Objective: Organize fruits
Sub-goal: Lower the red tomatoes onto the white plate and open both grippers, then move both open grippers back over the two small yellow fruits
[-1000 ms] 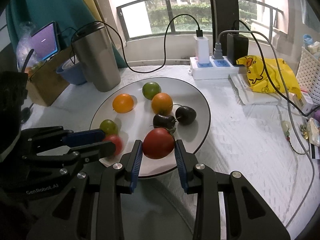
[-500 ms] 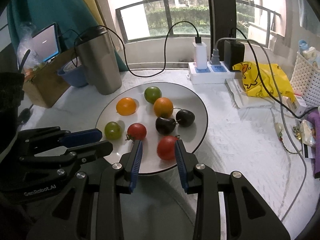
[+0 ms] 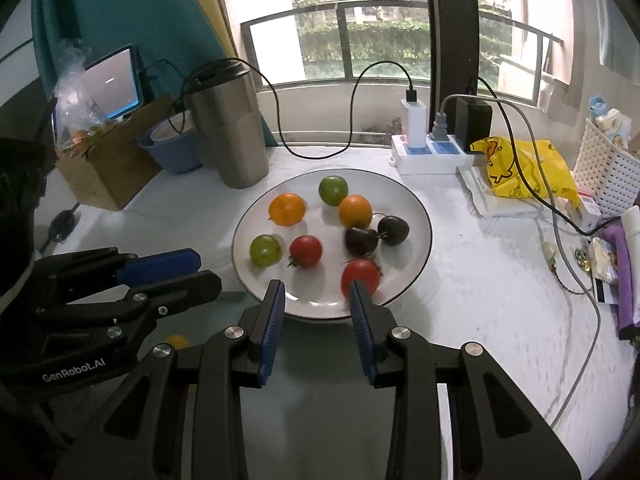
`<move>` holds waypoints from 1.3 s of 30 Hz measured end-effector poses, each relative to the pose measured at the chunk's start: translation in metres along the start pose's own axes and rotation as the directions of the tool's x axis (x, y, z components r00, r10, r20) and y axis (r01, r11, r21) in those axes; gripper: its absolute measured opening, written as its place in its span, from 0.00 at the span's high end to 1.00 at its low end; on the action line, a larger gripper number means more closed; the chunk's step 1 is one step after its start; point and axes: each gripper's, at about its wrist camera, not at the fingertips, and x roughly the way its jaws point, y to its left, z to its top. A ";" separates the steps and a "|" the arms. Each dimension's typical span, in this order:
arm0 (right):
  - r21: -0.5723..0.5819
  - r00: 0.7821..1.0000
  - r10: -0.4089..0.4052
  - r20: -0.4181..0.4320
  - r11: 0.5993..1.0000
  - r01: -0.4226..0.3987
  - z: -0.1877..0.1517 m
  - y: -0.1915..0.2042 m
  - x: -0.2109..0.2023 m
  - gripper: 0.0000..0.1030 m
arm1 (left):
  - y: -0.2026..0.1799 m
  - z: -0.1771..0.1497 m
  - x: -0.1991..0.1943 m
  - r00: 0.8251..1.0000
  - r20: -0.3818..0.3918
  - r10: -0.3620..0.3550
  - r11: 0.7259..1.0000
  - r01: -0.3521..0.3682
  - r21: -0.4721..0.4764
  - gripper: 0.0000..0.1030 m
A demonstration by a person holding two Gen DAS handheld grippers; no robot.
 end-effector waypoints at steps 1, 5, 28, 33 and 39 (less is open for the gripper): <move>-0.002 1.000 0.001 0.000 1.000 -0.001 -0.001 0.002 -0.001 0.66 | 0.002 -0.003 -0.004 1.000 0.004 0.001 1.000 -0.001 -0.004 0.70; -0.009 1.000 -0.002 -0.001 1.000 0.002 -0.006 0.011 -0.006 0.66 | 0.007 -0.012 -0.012 1.000 0.009 0.004 1.000 -0.004 -0.015 0.70; -0.037 0.996 0.042 -0.079 0.998 -0.045 -0.051 0.064 0.003 0.66 | 0.039 -0.071 -0.040 0.999 0.001 0.033 0.997 -0.033 -0.068 0.56; -0.052 0.993 0.056 -0.104 0.997 -0.061 -0.056 0.074 0.012 0.66 | 0.042 -0.076 -0.040 0.999 -0.007 0.034 0.997 -0.035 -0.073 0.56; -0.061 0.989 0.072 -0.130 0.995 -0.080 -0.058 0.077 0.025 0.66 | 0.041 -0.077 -0.036 0.999 -0.017 0.032 0.997 -0.033 -0.069 0.56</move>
